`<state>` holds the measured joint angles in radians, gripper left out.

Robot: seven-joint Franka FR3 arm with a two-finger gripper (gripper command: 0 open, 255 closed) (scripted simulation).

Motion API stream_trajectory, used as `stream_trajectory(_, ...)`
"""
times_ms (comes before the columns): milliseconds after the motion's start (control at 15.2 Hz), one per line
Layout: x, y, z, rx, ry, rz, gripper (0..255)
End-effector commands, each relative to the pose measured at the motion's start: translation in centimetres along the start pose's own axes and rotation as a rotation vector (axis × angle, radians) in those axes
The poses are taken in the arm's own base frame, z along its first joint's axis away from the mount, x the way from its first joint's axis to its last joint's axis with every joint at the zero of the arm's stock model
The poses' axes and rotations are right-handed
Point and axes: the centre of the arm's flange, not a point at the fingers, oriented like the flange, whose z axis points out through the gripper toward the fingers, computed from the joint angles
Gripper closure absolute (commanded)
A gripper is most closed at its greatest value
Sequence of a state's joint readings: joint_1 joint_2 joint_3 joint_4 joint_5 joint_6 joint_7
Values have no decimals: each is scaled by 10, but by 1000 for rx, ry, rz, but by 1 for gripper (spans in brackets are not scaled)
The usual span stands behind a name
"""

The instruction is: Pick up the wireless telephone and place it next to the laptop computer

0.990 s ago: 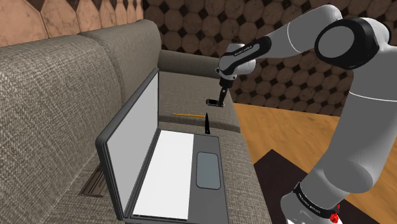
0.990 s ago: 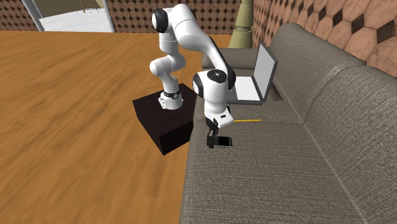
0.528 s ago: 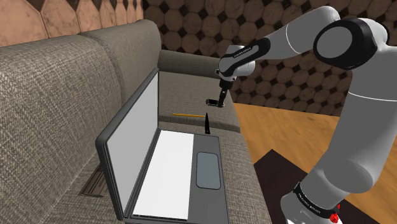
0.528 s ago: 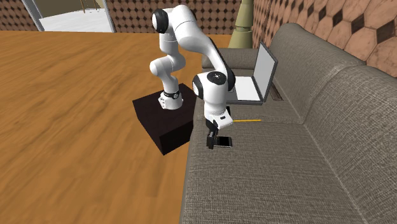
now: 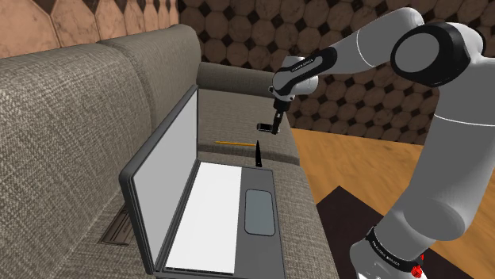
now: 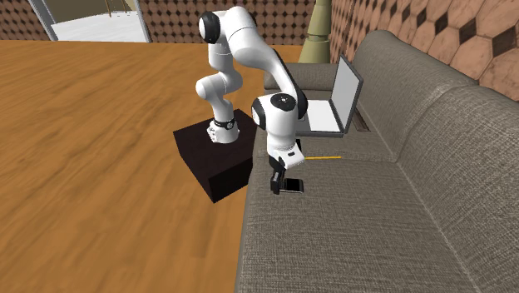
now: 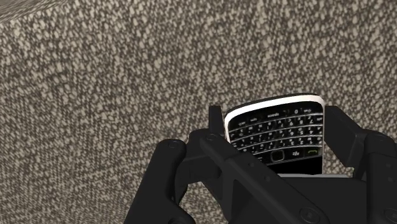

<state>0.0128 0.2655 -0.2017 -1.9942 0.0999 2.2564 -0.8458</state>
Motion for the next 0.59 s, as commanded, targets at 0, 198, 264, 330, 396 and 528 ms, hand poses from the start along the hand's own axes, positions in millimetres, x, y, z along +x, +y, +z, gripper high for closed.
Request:
stream_trajectory(0, 0, 0, 0, 0, 0, 0, 255)
stream_trajectory(198, 0, 0, -5, 0, 0, 0, 255)
stream_trajectory(264, 0, 0, -11, 0, 0, 0, 255)
stream_trajectory(330, 0, 0, -16, 0, 0, 0, 255)
stream_trajectory(396, 0, 0, -21, 0, 0, 0, 255)
stream_trajectory(528, 1, 0, -32, 0, 0, 0, 255)
